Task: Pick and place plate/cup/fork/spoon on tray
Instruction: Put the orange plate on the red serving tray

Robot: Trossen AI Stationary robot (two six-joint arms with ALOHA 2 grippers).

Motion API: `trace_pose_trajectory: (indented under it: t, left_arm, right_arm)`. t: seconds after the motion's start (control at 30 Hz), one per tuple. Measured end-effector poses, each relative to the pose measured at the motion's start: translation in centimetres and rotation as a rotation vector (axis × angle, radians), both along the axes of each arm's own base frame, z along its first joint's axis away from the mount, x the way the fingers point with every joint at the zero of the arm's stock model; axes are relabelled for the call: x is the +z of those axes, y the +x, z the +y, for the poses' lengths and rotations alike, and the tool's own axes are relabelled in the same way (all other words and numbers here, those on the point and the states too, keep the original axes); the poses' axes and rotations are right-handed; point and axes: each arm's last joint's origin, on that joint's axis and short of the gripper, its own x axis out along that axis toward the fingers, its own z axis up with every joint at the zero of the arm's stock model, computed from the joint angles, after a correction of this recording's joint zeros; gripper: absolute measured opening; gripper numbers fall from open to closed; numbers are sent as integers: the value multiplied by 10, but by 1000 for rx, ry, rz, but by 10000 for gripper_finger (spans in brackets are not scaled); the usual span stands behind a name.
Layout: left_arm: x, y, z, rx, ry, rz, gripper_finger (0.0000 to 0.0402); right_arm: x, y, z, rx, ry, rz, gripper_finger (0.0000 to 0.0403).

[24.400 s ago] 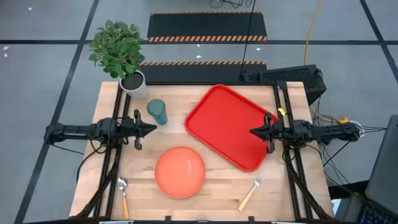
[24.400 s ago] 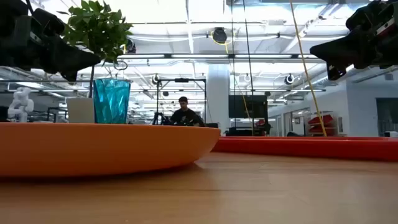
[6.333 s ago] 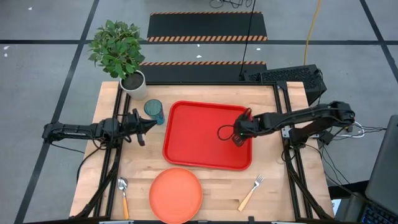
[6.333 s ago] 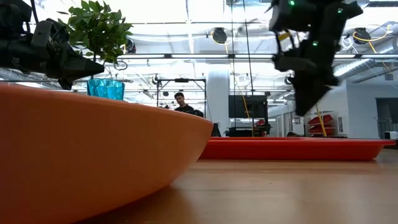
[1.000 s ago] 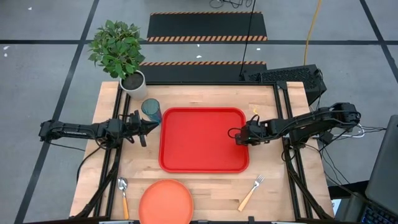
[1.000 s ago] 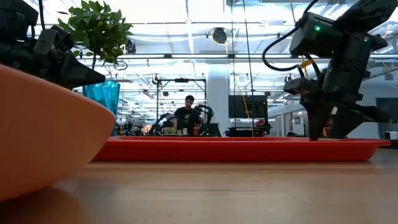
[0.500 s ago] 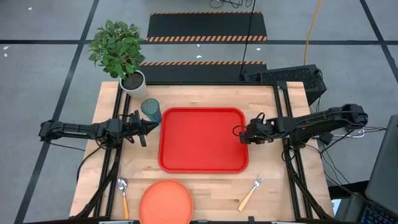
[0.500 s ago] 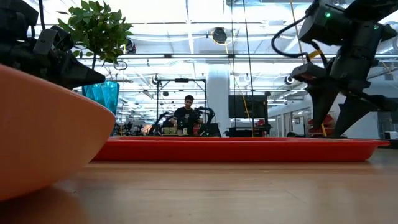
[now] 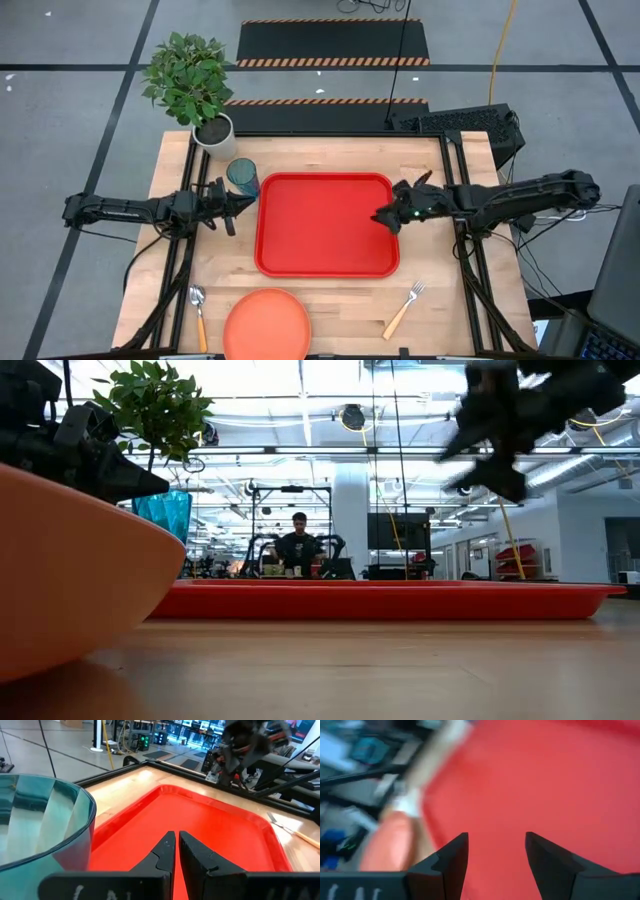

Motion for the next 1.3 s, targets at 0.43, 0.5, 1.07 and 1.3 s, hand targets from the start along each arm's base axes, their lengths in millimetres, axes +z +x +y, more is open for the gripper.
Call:
trace_pose_trajectory:
  t: [0.43, 0.5, 1.07, 1.3]
  left_arm:
    - [6, 1, 0, 8, -49, -82, 26]
    - [11, 1, -1, -23, -56, -129, 26]
    - [85, 19, -46, -362, -35, 295, 26]
    - [103, 42, -62, -332, 139, 506, 26]
  right_arm:
    - [-8, 78, 27, 494, -388, -91, 187]
    - [-3, 92, 31, 555, -440, -108, 187]
    - [12, 198, 84, 700, -526, -218, 187]
    - [12, 245, 102, 708, -392, 10, 187]
